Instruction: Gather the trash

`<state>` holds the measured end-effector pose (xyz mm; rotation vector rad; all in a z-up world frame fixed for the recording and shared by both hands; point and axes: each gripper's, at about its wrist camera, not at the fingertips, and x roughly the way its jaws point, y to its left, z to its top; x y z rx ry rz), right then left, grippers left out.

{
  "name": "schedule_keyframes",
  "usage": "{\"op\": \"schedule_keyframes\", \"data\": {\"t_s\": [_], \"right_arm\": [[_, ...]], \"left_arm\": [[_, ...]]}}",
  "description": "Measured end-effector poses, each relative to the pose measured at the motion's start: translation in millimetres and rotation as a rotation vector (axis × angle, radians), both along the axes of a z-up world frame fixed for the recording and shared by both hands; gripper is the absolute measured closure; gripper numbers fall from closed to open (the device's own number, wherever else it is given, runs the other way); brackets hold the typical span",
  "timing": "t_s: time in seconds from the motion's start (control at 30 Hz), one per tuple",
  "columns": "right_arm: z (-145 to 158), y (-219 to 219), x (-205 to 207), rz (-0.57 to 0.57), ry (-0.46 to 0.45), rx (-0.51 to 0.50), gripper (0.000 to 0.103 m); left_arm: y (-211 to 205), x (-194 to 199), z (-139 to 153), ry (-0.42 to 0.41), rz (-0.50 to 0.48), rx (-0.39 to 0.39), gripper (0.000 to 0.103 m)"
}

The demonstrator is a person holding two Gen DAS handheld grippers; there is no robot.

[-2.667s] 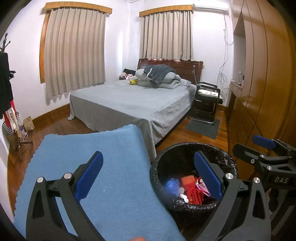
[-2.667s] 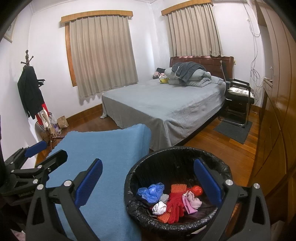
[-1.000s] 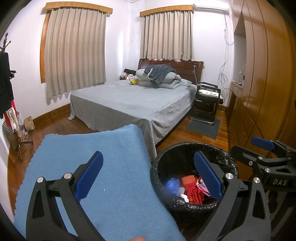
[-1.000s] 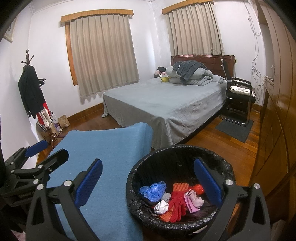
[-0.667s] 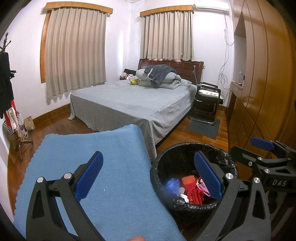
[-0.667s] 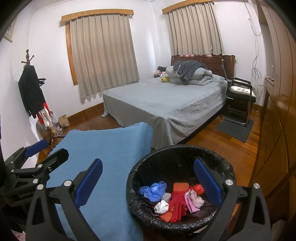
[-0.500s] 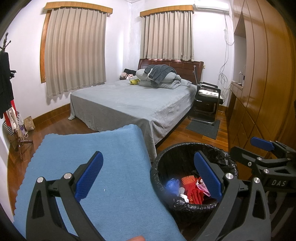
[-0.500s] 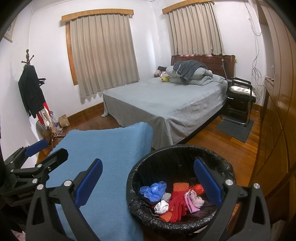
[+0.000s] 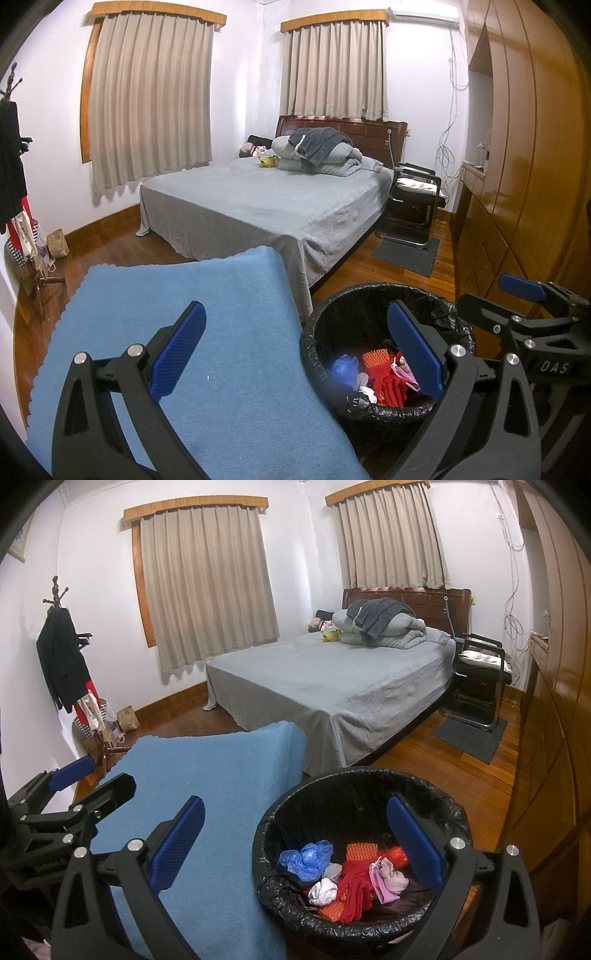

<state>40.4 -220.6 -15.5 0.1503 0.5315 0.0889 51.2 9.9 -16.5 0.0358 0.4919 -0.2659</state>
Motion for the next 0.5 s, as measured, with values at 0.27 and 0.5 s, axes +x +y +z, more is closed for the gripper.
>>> {"op": "schedule_keyframes", "data": {"t_s": [0.27, 0.5], "right_arm": [[0.0, 0.2, -0.5, 0.001, 0.002, 0.000, 0.006], [0.3, 1.4, -0.8, 0.001, 0.002, 0.001, 0.006]], "left_arm": [[1.7, 0.4, 2.4, 0.002, 0.004, -0.001, 0.007], [1.9, 0.7, 2.5, 0.002, 0.005, -0.002, 0.007]]}}
